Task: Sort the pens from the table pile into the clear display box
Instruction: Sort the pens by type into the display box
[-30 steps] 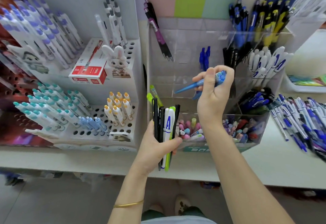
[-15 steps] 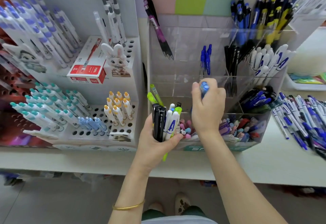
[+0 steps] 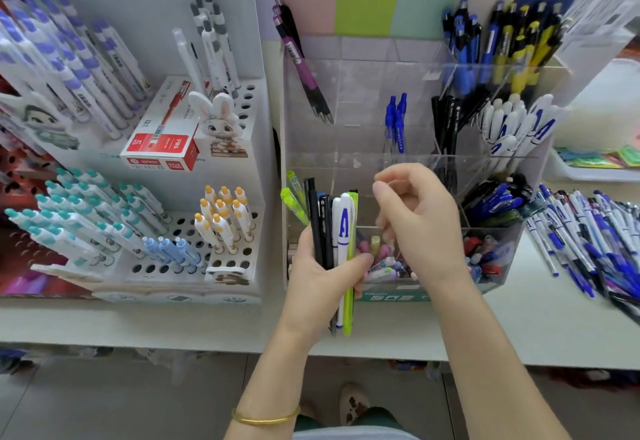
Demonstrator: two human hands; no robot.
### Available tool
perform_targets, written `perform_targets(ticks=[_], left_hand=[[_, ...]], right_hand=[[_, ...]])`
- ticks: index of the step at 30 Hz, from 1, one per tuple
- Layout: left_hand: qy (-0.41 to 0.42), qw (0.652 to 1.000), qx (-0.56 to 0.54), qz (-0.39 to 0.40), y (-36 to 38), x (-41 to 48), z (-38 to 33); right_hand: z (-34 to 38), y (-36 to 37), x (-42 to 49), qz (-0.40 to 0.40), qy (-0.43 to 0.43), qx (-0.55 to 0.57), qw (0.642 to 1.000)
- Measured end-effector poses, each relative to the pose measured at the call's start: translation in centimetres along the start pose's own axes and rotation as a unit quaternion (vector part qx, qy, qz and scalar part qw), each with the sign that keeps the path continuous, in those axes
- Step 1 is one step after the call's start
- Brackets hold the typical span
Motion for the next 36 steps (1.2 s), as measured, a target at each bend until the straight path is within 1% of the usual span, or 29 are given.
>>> perform_targets(ticks=[1, 2, 4, 5, 7, 10, 14, 15, 17, 20, 24, 32, 36], left_hand=[[-0.003, 1.0, -0.001, -0.004, 0.4, 0.1, 0.0], [-0.004, 1.0, 0.001, -0.004, 0.8, 0.2, 0.0], [-0.006, 1.0, 0.004, 0.003, 1.7, 0.4, -0.1], [-0.011, 1.0, 0.004, 0.006, 2.0, 0.5, 0.0], [-0.026, 0.999, -0.006, 0.018, 2.4, 0.6, 0.4], [-0.051, 0.997, -0.032, 0.05, 3.1, 0.7, 1.0], [-0.065, 0.994, -0.019, 0.082, 3.9, 0.9, 1.5], [-0.069, 0.994, -0.017, 0.085, 4.0, 0.9, 1.7], [-0.086, 0.992, -0.042, 0.087, 4.1, 1.0, 2.1], [-0.112, 0.983, -0.085, 0.116, 4.7, 1.0, 2.3], [-0.139, 0.963, -0.168, 0.157, 5.5, 1.1, 2.5], [-0.165, 0.962, -0.195, 0.097, 5.5, 1.3, 2.9], [-0.169, 0.961, -0.2, 0.094, 5.7, 1.2, 2.9]], right_hand=[[0.7, 0.2, -0.5, 0.025, -0.001, 0.043, 0.999], [1.4, 0.7, -0.8, 0.056, -0.011, 0.047, 0.997], [1.9, 1.4, -1.1, 0.088, -0.041, -0.048, 0.994], [1.6, 1.4, -0.9, 0.085, -0.043, -0.081, 0.992], [1.0, 1.2, -0.5, 0.092, -0.017, -0.066, 0.993], [0.3, 0.8, -0.3, 0.126, 0.022, -0.039, 0.991], [0.3, 0.6, -0.1, 0.19, 0.016, -0.118, 0.975], [0.2, 0.5, 0.0, 0.202, 0.02, -0.119, 0.972], [0.0, 0.3, 0.0, 0.204, 0.034, -0.093, 0.974], [-0.2, -0.1, 0.1, 0.189, 0.04, -0.055, 0.98], [-1.2, 0.0, 0.1, 0.209, 0.062, 0.027, 0.976], [-1.7, -0.8, 0.2, 0.209, 0.066, 0.087, 0.972], [-2.1, -1.1, 0.2, 0.204, 0.059, 0.11, 0.971]])
Point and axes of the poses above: each hand's wrist, its own x-axis towards the middle knuckle, its own y-axis out of the palm, z = x × y, the point moved 9 cm from there along x, towards the middle knuckle, and after that the axes turned 6 degrees about -x, right-handed, at the moved point
